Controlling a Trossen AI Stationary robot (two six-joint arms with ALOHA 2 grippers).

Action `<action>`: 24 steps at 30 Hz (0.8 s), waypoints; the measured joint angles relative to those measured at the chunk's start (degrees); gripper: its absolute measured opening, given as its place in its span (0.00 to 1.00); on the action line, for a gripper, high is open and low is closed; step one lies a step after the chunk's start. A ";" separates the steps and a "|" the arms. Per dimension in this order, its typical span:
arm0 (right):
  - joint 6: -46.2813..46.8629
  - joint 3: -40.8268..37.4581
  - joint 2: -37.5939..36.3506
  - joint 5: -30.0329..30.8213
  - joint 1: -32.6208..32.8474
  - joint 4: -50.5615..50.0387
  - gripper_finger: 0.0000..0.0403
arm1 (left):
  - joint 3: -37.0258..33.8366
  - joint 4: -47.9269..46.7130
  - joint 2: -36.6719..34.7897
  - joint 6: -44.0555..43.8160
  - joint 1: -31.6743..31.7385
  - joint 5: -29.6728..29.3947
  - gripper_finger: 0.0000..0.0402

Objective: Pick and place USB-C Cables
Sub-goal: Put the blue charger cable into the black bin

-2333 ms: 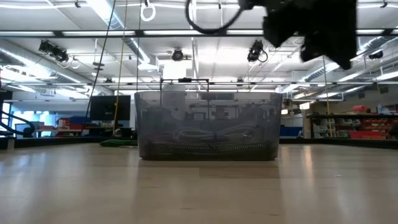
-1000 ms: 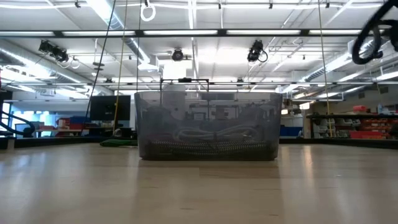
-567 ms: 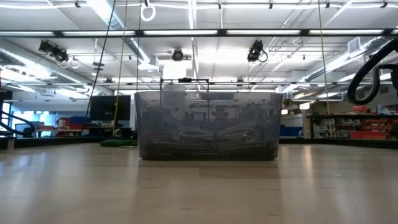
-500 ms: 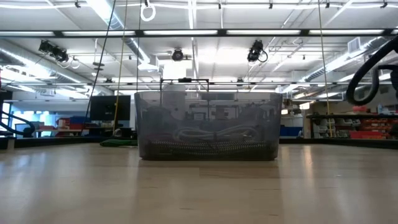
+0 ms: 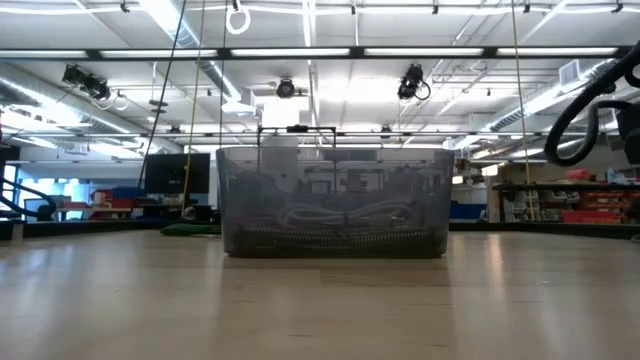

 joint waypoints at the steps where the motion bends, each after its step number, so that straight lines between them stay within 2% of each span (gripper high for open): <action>1: -0.18 0.28 0.09 0.46 0.02 -0.61 0.05 | 0.00 -0.02 0.00 0.01 0.01 0.00 0.46; 3: -1.35 1.45 -0.07 2.81 0.05 -2.77 0.05 | 0.00 -0.04 0.00 0.02 0.02 0.00 0.46; 6: -4.27 6.08 -0.82 9.37 -0.10 -7.11 0.05 | 0.00 -0.05 0.00 0.00 0.02 0.00 0.46; 12: -17.80 24.36 -4.96 22.59 -0.46 -20.41 0.05 | 0.00 -0.07 0.00 -0.04 0.02 0.00 0.46; 16: -34.31 37.28 -6.95 33.48 -0.91 -28.28 0.05 | 0.00 -0.09 0.00 -1.47 0.02 0.02 0.46; 18: -44.64 42.26 -7.41 36.92 -2.27 -28.64 0.05 | 0.00 -0.07 0.00 -1.51 0.00 0.02 0.46; 21: -61.84 48.21 -8.45 37.33 -6.02 -28.08 0.05 | 0.00 -0.07 0.00 -1.51 0.00 0.02 0.46; 24: -81.55 51.71 -8.22 31.00 -10.84 -24.30 0.05 | 0.00 -0.07 0.00 -1.53 0.02 0.02 0.46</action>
